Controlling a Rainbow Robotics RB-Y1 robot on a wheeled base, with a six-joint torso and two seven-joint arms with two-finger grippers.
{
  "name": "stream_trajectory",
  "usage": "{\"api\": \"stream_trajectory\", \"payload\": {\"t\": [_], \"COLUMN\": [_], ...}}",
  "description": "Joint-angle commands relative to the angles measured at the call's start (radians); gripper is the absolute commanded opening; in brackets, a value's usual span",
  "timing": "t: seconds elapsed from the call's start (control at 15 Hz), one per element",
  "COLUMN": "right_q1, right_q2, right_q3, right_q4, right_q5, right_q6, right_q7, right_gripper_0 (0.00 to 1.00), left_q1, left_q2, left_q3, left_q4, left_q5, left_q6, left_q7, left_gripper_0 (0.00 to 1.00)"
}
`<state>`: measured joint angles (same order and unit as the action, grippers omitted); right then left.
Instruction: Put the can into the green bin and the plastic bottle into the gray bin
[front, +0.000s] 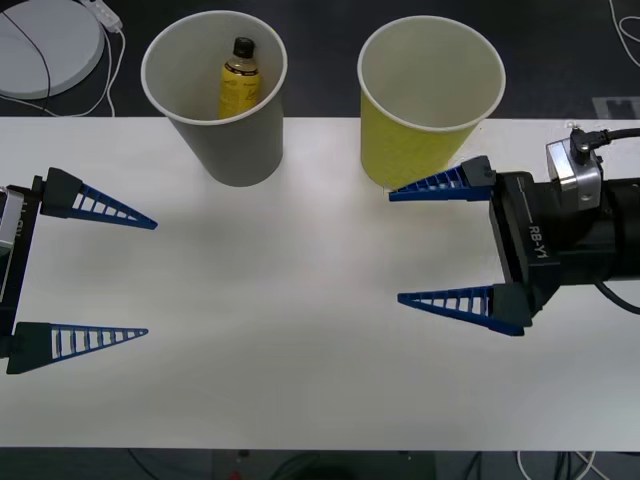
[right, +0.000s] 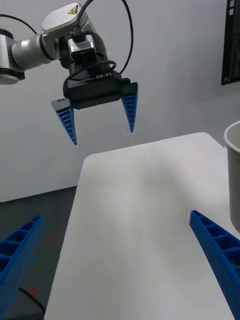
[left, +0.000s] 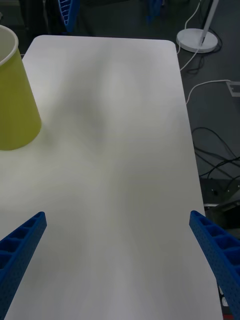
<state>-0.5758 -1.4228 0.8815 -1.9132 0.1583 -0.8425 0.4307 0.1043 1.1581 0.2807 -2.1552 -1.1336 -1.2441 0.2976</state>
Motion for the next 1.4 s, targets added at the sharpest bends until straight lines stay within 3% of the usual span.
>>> {"api": "stream_trajectory", "payload": {"t": [0.07,0.2,0.47,0.93,1.13,1.4], "right_q1": [0.021,0.057,0.298,0.685,0.792,0.898], "right_q2": [-0.016,-0.015,0.005,0.068,0.100,0.145], "right_q3": [-0.007,-0.059,-0.375,-0.829,-0.955,-1.063], "right_q4": [0.029,0.048,0.017,-0.141,-0.205,-0.273], "right_q5": [0.007,0.058,0.231,0.475,0.543,0.606], "right_q6": [-0.073,-0.119,-0.188,-0.202,-0.202,-0.202], "right_q7": [-0.020,-0.073,-0.236,-0.443,-0.511,-0.514], "right_gripper_0": [1.00,1.00,1.00,1.00,1.00,1.00], "left_q1": [0.000,0.000,0.000,0.000,0.000,0.000], "left_q2": [0.000,0.000,0.000,0.000,0.000,0.000], "left_q3": [0.000,0.000,0.000,0.000,0.000,0.000], "left_q4": [0.000,0.000,0.000,0.000,0.000,0.000], "left_q5": [0.000,0.000,0.000,0.000,0.000,0.000], "left_q6": [0.000,0.000,0.000,0.000,0.000,0.000], "left_q7": [0.000,0.000,0.000,0.000,0.000,0.000], "left_gripper_0": [1.00,1.00,1.00,1.00,1.00,1.00]}}
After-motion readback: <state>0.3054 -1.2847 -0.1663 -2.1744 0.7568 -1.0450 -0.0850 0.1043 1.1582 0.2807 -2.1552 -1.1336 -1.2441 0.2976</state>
